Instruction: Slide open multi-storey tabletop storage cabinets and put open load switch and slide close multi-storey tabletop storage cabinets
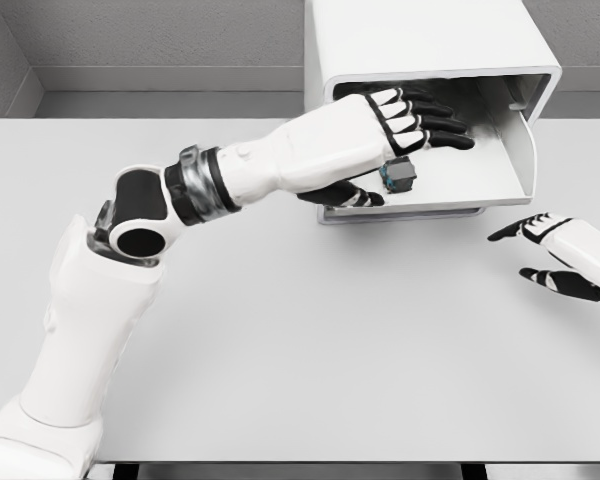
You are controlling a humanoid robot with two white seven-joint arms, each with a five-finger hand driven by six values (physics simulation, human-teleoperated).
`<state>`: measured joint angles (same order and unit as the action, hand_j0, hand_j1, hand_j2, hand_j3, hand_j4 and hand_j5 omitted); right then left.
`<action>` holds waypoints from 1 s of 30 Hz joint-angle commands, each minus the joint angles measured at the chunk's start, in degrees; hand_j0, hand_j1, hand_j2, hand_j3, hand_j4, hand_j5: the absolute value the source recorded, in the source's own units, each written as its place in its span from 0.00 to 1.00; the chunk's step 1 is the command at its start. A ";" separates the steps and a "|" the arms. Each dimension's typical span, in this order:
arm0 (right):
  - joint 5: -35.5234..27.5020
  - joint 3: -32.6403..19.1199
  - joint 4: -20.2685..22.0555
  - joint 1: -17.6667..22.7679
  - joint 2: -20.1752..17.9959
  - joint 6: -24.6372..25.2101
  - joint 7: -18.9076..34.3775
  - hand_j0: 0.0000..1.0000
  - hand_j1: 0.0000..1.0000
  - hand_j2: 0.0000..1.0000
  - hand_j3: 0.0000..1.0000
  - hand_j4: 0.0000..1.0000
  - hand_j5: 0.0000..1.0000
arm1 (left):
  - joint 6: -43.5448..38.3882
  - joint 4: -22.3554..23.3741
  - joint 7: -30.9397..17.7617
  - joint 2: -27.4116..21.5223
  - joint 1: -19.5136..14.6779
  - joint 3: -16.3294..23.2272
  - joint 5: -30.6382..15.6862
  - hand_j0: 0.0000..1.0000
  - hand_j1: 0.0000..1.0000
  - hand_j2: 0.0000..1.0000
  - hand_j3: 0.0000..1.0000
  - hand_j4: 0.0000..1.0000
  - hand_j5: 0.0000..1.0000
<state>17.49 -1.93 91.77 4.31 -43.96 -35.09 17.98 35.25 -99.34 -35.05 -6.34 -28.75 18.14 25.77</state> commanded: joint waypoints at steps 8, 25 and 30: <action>-0.52 2.90 3.68 -0.88 0.27 0.09 0.22 0.73 0.73 0.73 0.73 0.73 0.73 | -0.25 -2.44 0.05 -14.49 22.41 -30.80 -19.97 1.00 1.00 1.00 1.00 1.00 1.00; -0.43 8.52 4.21 -5.89 0.27 0.09 0.22 0.73 0.73 0.73 0.73 0.73 0.73 | -0.25 8.64 0.05 -14.67 24.00 -30.45 -9.95 1.00 1.00 1.00 1.00 1.00 1.00; 0.00 10.81 2.54 -9.14 0.27 0.09 0.31 0.73 0.73 0.73 0.73 0.73 0.73 | -0.25 8.72 0.05 -14.76 24.00 -30.45 -9.95 1.00 1.00 1.00 1.00 1.00 1.00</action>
<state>17.81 8.05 94.92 -4.83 -43.62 -35.09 18.25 35.15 -90.67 -35.03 -21.06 -4.75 -12.28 16.28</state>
